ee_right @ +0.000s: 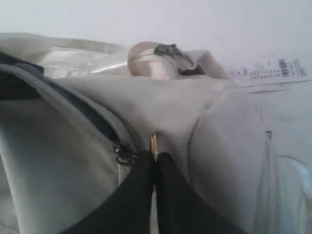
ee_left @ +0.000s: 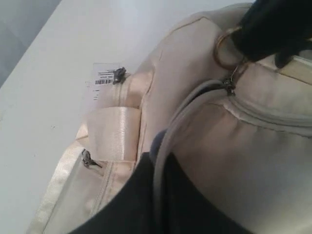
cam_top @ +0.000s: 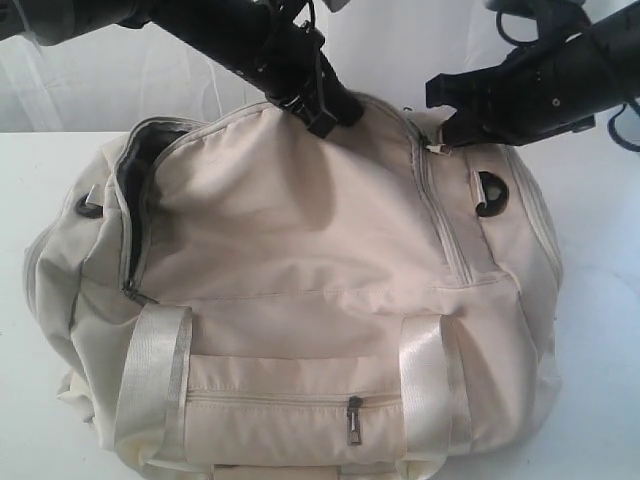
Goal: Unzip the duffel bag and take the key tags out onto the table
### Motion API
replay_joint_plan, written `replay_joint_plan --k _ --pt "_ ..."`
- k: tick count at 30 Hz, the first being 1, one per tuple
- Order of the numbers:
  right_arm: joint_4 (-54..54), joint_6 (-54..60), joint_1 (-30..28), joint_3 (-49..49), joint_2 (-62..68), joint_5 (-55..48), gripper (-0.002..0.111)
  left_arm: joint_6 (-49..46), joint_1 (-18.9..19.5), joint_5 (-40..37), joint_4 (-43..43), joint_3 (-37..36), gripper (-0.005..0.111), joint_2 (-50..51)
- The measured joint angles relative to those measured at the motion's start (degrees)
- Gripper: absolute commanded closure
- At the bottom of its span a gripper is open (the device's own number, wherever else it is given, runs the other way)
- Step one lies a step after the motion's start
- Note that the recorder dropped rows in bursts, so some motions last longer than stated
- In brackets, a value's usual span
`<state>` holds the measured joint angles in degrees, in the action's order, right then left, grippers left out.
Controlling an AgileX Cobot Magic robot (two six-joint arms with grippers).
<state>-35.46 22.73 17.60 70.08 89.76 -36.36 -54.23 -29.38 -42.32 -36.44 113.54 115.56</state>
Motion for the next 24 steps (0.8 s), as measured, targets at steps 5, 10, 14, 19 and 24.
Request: replay_joint_plan --k 5,10,14,19,24 --pt "-4.53 3.25 0.00 0.18 2.56 -6.19 0.108 0.00 0.27 1.85 -3.04 0.00 0.107 0.00" --pt "-4.97 3.25 0.00 0.27 2.56 -9.21 0.108 0.00 0.27 4.10 -4.10 0.00 0.107 0.00" --pt "-5.39 3.25 0.00 0.27 2.56 -11.77 0.108 0.00 0.27 5.79 -4.82 -0.23 0.107 0.00" --pt "-5.62 3.25 0.00 0.14 2.56 -13.04 0.108 0.00 0.27 6.95 -5.09 -0.32 0.107 0.00" --pt "-5.86 3.36 0.00 -3.94 1.24 -11.46 0.108 0.00 0.16 7.00 -5.19 -0.32 0.107 0.00"
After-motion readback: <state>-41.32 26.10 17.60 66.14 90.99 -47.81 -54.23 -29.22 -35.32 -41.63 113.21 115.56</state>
